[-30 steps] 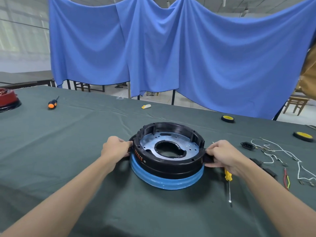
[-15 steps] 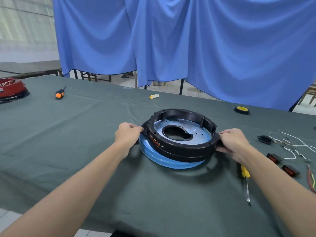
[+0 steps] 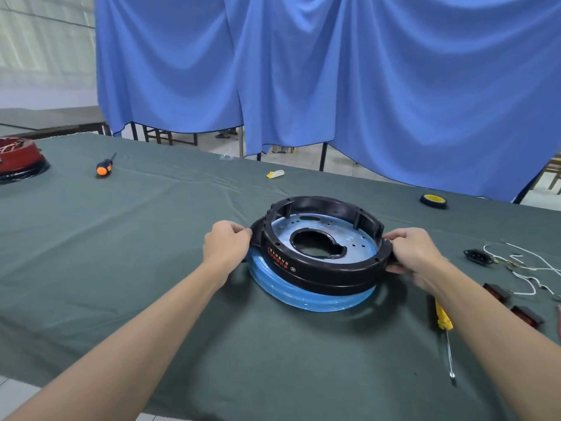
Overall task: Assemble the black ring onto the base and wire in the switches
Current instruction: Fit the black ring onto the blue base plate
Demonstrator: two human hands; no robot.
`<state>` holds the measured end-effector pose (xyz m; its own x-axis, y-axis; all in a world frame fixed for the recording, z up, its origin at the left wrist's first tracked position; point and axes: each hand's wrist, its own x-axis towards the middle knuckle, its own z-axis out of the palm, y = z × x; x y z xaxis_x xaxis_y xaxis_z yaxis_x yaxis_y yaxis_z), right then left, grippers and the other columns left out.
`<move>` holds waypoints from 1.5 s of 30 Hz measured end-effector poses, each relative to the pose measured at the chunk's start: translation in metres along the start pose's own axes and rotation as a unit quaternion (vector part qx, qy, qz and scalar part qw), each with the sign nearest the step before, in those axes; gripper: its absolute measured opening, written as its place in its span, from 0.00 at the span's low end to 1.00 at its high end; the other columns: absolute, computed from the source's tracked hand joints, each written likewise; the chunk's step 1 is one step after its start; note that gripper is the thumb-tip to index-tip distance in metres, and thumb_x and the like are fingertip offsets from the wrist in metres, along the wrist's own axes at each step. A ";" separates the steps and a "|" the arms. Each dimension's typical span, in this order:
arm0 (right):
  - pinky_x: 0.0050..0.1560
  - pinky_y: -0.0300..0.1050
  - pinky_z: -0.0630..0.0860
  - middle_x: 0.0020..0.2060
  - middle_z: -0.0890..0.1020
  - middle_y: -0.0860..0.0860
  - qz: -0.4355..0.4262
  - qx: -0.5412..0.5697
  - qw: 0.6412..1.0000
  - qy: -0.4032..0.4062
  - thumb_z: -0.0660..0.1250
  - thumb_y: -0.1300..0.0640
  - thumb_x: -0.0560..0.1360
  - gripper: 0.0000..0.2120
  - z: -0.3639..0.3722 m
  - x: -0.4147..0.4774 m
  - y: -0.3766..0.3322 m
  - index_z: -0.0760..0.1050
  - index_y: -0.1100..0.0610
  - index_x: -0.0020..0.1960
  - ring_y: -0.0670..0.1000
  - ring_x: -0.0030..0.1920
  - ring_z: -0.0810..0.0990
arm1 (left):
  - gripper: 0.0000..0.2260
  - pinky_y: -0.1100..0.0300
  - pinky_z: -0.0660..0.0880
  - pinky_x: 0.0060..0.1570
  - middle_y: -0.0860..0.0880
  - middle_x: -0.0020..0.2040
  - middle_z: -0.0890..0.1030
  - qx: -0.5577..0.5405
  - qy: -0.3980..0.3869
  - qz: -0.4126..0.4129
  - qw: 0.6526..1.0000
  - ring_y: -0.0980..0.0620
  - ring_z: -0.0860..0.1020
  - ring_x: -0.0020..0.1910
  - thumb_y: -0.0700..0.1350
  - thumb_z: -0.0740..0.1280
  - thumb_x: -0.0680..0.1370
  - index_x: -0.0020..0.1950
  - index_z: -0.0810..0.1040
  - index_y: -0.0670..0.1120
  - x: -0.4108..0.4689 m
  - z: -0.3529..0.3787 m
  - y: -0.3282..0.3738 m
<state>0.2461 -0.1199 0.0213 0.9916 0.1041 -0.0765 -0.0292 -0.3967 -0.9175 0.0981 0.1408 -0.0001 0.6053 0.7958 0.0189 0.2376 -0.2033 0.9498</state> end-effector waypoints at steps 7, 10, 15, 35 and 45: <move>0.36 0.50 0.83 0.45 0.82 0.58 -0.008 0.004 1.000 -0.007 0.55 0.69 0.76 0.16 -0.001 0.002 -0.004 0.79 0.56 0.45 0.59 0.44 0.83 | 0.16 0.48 0.82 0.50 0.42 0.43 0.85 -0.027 -0.003 -0.026 0.999 0.46 0.85 0.38 0.48 0.69 0.75 0.45 0.80 0.33 0.005 0.001 -0.002; 0.35 0.49 0.82 0.45 0.82 0.60 -0.009 0.016 1.000 -0.016 0.55 0.70 0.74 0.16 -0.002 0.003 -0.007 0.79 0.57 0.44 0.60 0.47 0.82 | 0.13 0.49 0.82 0.49 0.43 0.42 0.85 -0.033 -0.001 -0.030 0.999 0.51 0.84 0.33 0.48 0.69 0.75 0.41 0.79 0.37 0.007 0.002 -0.002; 0.32 0.45 0.79 0.43 0.81 0.59 0.004 -0.010 0.999 -0.037 0.55 0.69 0.76 0.15 0.000 0.002 -0.006 0.79 0.58 0.44 0.59 0.42 0.81 | 0.08 0.48 0.81 0.52 0.39 0.45 0.85 -0.040 -0.021 -0.034 0.998 0.49 0.85 0.34 0.44 0.69 0.76 0.40 0.77 0.41 0.008 0.000 -0.003; 0.24 0.37 0.72 0.32 0.80 0.58 -0.064 0.258 0.964 -0.022 0.56 0.76 0.74 0.15 -0.019 -0.001 -0.032 0.77 0.65 0.36 0.49 0.26 0.76 | 0.10 0.57 0.71 0.34 0.44 0.30 0.81 -0.150 0.002 -0.007 0.989 0.47 0.72 0.28 0.37 0.66 0.75 0.34 0.81 0.43 0.007 -0.004 0.034; 0.29 0.37 0.76 0.38 0.80 0.59 -0.064 0.238 0.966 -0.074 0.59 0.74 0.77 0.10 -0.017 -0.014 -0.029 0.77 0.65 0.44 0.52 0.35 0.77 | 0.13 0.53 0.76 0.43 0.45 0.33 0.83 -0.166 -0.013 0.015 0.986 0.46 0.75 0.35 0.35 0.61 0.76 0.39 0.84 0.44 0.004 -0.008 0.030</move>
<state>0.2354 -0.1250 0.0557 0.9633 0.2672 0.0258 0.0023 0.0878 -0.9961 0.1017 0.1422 0.0307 0.6282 0.7768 0.0437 -0.0393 -0.0245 0.9989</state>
